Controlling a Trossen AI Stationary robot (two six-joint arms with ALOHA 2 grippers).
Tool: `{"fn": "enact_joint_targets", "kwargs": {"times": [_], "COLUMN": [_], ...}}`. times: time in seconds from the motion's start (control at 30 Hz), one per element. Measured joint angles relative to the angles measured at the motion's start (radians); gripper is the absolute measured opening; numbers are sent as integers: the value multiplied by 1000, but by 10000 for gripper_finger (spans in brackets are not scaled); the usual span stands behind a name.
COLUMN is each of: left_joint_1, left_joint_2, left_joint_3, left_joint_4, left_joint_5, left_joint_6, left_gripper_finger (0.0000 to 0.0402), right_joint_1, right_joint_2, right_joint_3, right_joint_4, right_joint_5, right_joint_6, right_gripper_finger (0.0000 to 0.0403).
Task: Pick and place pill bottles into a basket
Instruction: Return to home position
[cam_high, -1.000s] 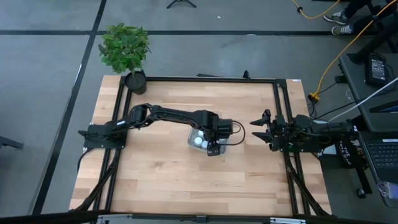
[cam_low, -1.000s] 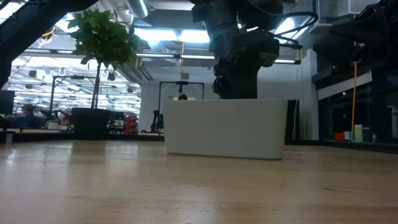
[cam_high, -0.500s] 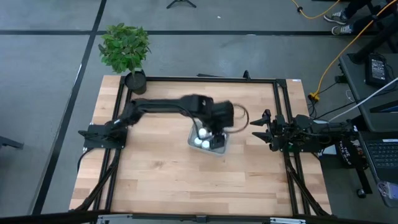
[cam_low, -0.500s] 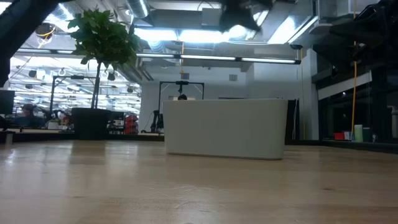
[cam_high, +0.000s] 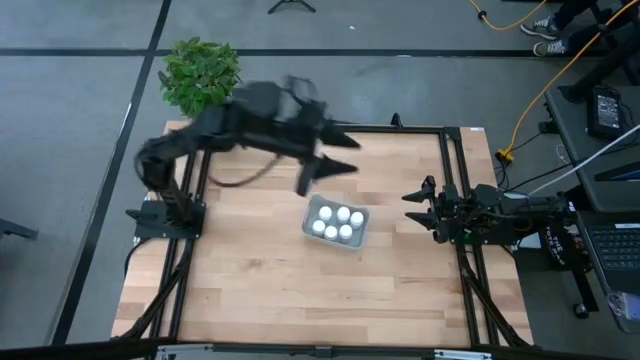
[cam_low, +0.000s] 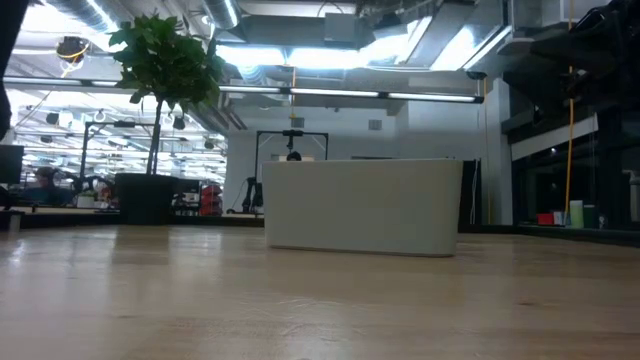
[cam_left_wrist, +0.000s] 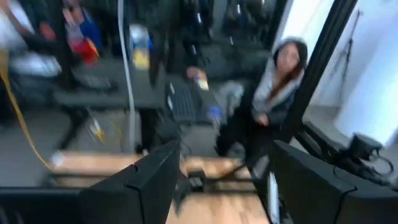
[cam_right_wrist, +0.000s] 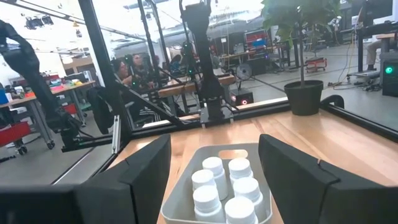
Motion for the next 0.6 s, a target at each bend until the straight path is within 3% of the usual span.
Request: {"fn": "enact_joint_targets", "kwargs": {"times": [0.13, 0.33, 0.5, 0.6], "left_joint_1": [-1, 5, 7, 8], "left_joint_2": [-86, -180, -271, -335], "left_joint_3": [1, 0, -1, -1], "left_joint_4": [7, -145, -340, -427], "left_joint_5": [-87, -246, -612, -780], "left_joint_6": [90, -28, -149, -181], "left_gripper_finger": [246, 244, 242, 242], "right_joint_1": [0, 0, 0, 0], "right_joint_2": [0, 0, 0, 0], "right_joint_3": [0, 0, 0, 0], "right_joint_4": [0, 0, 0, 0], "right_joint_5": [0, 0, 0, 0], "right_joint_6": [0, 0, 0, 0], "right_gripper_finger": [245, 245, 245, 245]}}
